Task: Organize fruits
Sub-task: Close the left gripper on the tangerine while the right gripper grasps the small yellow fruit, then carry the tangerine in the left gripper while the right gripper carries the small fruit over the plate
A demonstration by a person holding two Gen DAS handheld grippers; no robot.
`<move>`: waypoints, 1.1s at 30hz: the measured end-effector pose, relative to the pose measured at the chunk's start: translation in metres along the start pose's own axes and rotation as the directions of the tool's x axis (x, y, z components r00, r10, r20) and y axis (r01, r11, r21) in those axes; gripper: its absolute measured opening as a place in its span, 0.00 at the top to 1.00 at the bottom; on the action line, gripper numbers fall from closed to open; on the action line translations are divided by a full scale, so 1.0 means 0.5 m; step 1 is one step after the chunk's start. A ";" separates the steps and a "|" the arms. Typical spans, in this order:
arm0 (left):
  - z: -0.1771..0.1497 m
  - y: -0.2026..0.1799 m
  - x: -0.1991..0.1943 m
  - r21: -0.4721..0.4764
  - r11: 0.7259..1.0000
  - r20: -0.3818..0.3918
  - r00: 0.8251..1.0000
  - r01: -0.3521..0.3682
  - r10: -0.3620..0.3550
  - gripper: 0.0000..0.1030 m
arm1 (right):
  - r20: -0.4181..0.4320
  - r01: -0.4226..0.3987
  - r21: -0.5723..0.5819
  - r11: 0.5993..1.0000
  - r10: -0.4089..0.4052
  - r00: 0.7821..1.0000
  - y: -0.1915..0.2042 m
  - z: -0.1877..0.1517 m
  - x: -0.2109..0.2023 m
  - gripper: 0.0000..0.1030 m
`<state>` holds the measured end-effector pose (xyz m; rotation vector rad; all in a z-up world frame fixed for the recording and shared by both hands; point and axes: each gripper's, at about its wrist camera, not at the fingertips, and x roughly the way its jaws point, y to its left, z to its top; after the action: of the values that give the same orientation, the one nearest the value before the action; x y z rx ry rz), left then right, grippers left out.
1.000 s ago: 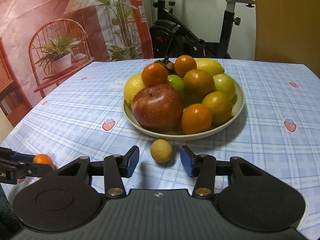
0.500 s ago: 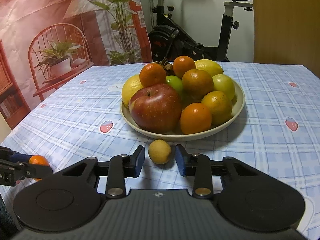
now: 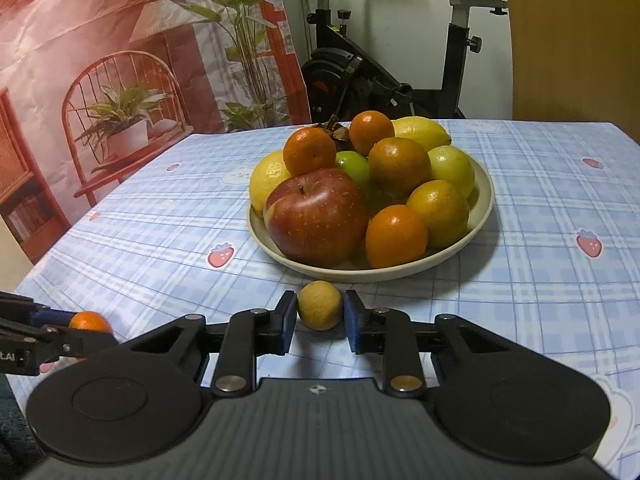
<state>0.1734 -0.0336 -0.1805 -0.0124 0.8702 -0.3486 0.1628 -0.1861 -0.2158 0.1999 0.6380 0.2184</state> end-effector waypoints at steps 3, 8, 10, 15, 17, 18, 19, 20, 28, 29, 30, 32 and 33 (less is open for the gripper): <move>0.019 -0.012 -0.003 0.018 1.000 0.016 1.000 0.016 -0.016 0.61 | 0.012 -0.005 0.021 1.000 0.005 1.000 -0.007 0.000 -0.018 0.74; 0.052 -0.036 0.000 0.050 0.998 0.039 0.998 0.043 -0.045 0.61 | 0.056 -0.001 0.059 0.998 -0.002 0.998 -0.025 0.009 -0.053 0.74; 0.069 -0.047 0.003 0.066 0.996 0.049 0.997 0.051 -0.055 0.61 | 0.086 0.013 0.061 0.998 -0.018 0.996 -0.031 0.020 -0.065 0.74; 0.117 -0.075 0.012 0.097 0.993 0.083 0.994 0.068 -0.076 0.61 | 0.139 0.050 0.063 0.997 -0.058 0.989 -0.056 0.058 -0.064 0.74; 0.134 -0.083 0.020 0.104 0.992 0.094 0.992 0.073 -0.083 0.61 | 0.151 0.055 0.056 0.997 -0.063 0.987 -0.063 0.070 -0.056 0.74; 0.142 -0.087 0.024 0.107 0.991 0.098 0.992 0.075 -0.085 0.61 | 0.154 0.055 0.049 0.997 -0.062 0.986 -0.065 0.076 -0.050 0.74; 0.151 -0.091 0.028 0.110 0.991 0.101 0.991 0.075 -0.086 0.61 | 0.154 0.055 0.042 0.998 -0.061 0.986 -0.066 0.081 -0.042 0.74; 0.156 -0.094 0.032 0.111 0.991 0.103 0.991 0.076 -0.088 0.61 | 0.153 0.054 0.033 0.998 -0.058 0.987 -0.066 0.085 -0.034 0.74; 0.192 -0.112 0.060 0.127 0.988 0.102 0.990 0.084 -0.097 0.61 | 0.139 0.027 0.017 0.999 -0.029 0.990 -0.071 0.087 0.012 0.73; 0.194 -0.111 0.061 0.130 0.988 0.102 0.990 0.086 -0.099 0.61 | 0.143 0.024 0.018 1.000 -0.026 0.989 -0.071 0.086 0.013 0.73; 0.199 -0.114 0.065 0.135 0.987 0.102 0.990 0.087 -0.101 0.61 | 0.146 0.021 0.019 1.000 -0.024 0.989 -0.073 0.086 0.012 0.73; 0.205 -0.117 0.068 0.143 0.986 0.103 0.989 0.091 -0.106 0.61 | 0.152 0.014 0.025 1.000 -0.018 0.988 -0.078 0.083 0.011 0.73; 0.209 -0.120 0.072 0.148 0.985 0.103 0.989 0.094 -0.110 0.61 | 0.157 0.012 0.031 0.999 -0.017 0.987 -0.080 0.081 0.008 0.73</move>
<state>0.2555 -0.1149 -0.1304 0.0558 0.7343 -0.5012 0.1965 -0.2282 -0.1962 0.2389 0.4862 0.1773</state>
